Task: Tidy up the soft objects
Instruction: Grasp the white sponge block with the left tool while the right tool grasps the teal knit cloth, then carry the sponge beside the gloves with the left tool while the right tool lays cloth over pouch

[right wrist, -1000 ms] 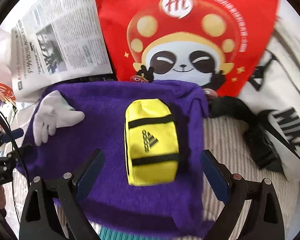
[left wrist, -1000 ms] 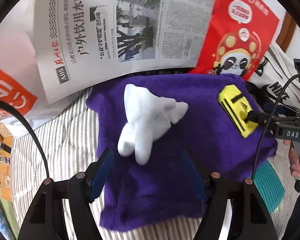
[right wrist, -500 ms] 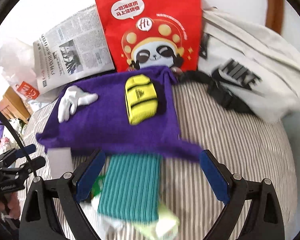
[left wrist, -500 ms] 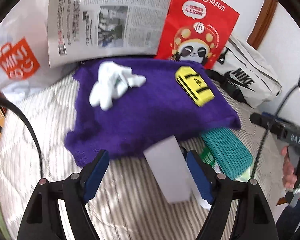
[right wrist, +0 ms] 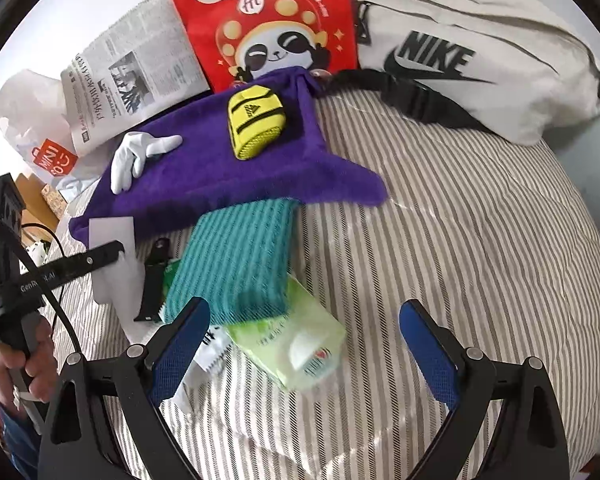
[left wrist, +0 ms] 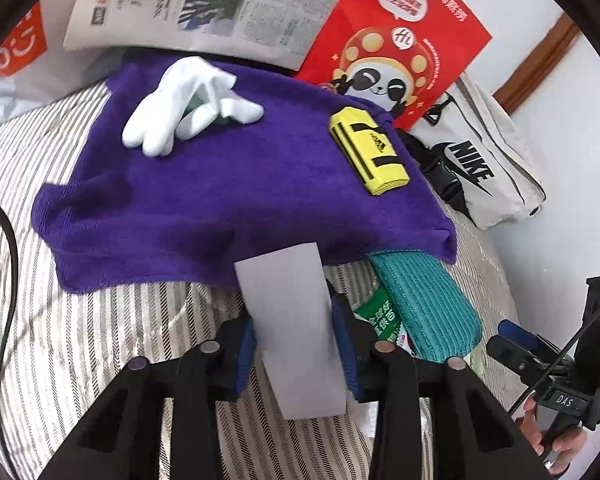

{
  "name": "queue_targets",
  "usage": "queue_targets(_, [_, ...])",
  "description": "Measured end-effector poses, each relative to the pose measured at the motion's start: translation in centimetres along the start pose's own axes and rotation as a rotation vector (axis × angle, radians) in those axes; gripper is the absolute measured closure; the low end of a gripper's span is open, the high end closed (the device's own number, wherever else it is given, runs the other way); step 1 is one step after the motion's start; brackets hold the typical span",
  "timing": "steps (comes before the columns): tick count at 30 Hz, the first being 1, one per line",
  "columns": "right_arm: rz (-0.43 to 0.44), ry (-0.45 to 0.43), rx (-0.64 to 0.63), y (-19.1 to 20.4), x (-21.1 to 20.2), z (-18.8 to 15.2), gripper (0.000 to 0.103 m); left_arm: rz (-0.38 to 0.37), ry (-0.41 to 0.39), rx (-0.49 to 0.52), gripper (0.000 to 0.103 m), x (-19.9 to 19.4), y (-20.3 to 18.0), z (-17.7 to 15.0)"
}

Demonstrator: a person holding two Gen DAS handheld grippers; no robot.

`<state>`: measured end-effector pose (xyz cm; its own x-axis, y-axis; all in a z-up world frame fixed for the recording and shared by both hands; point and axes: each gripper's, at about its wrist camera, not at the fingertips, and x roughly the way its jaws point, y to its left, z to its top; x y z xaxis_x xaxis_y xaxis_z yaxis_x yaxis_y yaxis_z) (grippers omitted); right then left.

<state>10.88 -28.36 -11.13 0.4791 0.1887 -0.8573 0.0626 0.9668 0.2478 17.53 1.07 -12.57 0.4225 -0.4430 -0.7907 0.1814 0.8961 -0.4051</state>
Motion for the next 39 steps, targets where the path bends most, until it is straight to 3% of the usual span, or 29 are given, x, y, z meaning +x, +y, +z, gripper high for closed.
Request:
queue_targets(6, [0.007, -0.017, 0.02, -0.6, -0.8, -0.2, 0.008, 0.061, -0.031, 0.054, 0.071, -2.7, -0.4, -0.5])
queue_targets(14, [-0.013, -0.028, 0.0, -0.4, -1.1, -0.3, 0.008, 0.335, -0.017, 0.13, 0.071, -6.1, 1.6, -2.2])
queue_targets(17, [-0.017, -0.021, -0.004, -0.3, -0.7, -0.3, 0.008, 0.375, 0.018, 0.15, 0.07, -5.1, 1.9, -2.6])
queue_targets(23, [-0.004, -0.006, -0.006, 0.4, 0.0, -0.3, 0.008, 0.37, 0.053, 0.171, 0.07, -2.3, 1.5, -3.0])
queue_targets(25, [-0.002, -0.003, -0.032, 1.3, 0.3, -0.2, 0.008, 0.368, 0.057, 0.179, 0.075, -1.7, 1.5, -3.4])
queue_targets(39, [-0.085, 0.061, -0.167, 7.5, 4.8, 2.3, 0.008, 0.351, 0.025, 0.148, 0.075, -3.5, 3.7, -4.0])
